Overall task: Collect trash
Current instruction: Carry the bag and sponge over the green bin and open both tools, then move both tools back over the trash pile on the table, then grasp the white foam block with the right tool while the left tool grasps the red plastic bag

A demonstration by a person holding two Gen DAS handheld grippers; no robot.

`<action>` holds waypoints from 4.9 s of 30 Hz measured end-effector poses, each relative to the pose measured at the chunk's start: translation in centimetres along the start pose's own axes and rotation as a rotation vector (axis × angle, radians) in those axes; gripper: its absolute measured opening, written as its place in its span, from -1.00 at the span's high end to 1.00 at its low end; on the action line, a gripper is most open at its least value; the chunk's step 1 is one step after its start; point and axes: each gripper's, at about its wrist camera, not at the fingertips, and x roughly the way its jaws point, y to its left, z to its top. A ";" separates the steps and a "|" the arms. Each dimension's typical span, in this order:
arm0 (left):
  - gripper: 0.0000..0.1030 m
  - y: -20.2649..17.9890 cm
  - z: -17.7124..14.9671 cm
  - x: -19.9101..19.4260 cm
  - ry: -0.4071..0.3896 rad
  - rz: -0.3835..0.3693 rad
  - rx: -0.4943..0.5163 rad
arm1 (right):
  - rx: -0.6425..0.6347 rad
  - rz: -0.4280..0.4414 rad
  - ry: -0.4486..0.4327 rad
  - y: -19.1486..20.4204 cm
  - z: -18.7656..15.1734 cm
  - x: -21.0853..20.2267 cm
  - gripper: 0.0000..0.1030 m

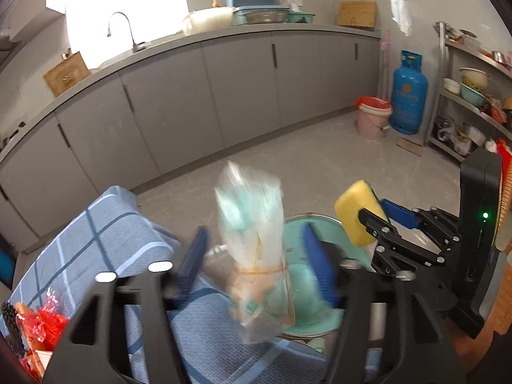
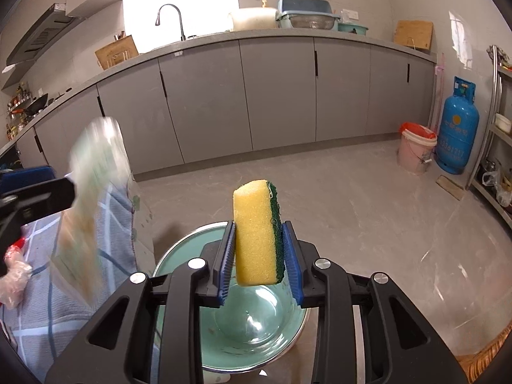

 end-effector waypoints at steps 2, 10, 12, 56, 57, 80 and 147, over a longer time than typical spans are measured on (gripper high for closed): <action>-0.33 0.5 -0.1 0.0 0.002 0.009 -0.010 | 0.009 -0.008 0.004 -0.2 -0.2 0.4 0.11; -0.60 1.7 0.0 -1.0 -0.008 0.051 -0.044 | 0.030 -0.021 -0.007 -0.4 -0.9 -0.6 -0.20; -0.65 1.8 -0.1 -1.2 -0.009 0.059 -0.050 | 0.033 -0.022 -0.011 -0.3 -1.1 -1.1 -0.26; -0.73 13.0 -9.2 -14.2 -0.072 0.285 -0.188 | -0.191 0.219 0.020 18.4 -4.5 -9.4 -0.44; -0.73 13.2 -9.4 -14.5 -0.074 0.289 -0.192 | -0.200 0.224 0.019 19.0 -4.5 -9.7 -0.44; -0.73 22.1 -22.3 -19.7 0.097 0.511 -0.338 | -0.380 0.440 0.085 27.9 -10.2 -14.4 -0.78; 0.64 22.8 -20.0 -24.5 -0.046 0.396 -0.456 | -0.352 0.532 0.062 26.9 -10.4 -14.8 -0.22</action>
